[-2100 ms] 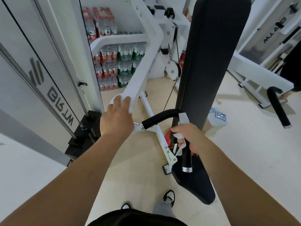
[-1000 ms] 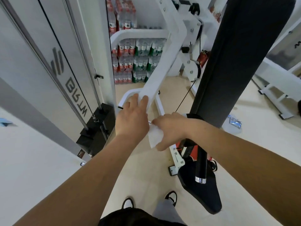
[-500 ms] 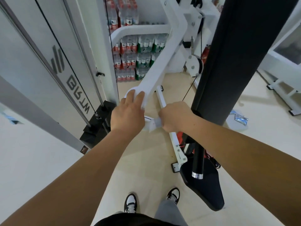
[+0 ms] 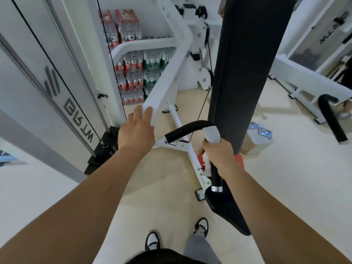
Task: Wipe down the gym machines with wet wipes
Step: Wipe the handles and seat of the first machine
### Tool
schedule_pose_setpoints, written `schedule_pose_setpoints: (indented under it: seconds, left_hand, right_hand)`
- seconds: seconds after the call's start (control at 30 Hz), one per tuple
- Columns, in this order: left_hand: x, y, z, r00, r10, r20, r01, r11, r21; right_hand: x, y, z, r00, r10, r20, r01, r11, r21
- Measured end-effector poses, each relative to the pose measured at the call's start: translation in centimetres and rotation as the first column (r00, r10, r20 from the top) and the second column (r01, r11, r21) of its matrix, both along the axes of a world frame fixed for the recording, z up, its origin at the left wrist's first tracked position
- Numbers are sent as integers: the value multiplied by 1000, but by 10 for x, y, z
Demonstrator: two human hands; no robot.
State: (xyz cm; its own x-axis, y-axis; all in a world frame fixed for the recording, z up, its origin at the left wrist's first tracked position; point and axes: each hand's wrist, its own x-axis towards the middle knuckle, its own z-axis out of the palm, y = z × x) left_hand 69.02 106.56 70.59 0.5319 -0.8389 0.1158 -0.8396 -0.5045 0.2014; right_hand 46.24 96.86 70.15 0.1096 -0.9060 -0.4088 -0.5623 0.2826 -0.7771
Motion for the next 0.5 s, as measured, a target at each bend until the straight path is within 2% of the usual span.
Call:
schedule_pose_setpoints:
  seconds: [0.17, 0.27, 0.37, 0.43, 0.5]
  left_hand:
    - [-11, 2, -6, 990, -90, 112, 94, 995, -28]
    - [-45, 19, -9, 982, -180, 60, 187, 969, -162]
    - [-91, 42, -13, 964, -267, -14, 251, 921, -298]
    - [-118, 58, -20, 944, -327, -55, 289, 893, -346]
    - [-140, 74, -30, 922, -370, -114, 302, 872, -385]
  right_hand:
    - [-23, 42, -35, 988, -56, -144, 45, 996, -78]
    - [-35, 56, -51, 986, -65, -157, 56, 996, -63]
    - [-44, 71, -49, 993, -67, -97, 65, 998, -24]
    - [-61, 89, -57, 996, -60, -66, 64, 995, 70]
    - [-88, 114, -69, 999, 29, -45, -16, 958, 286]
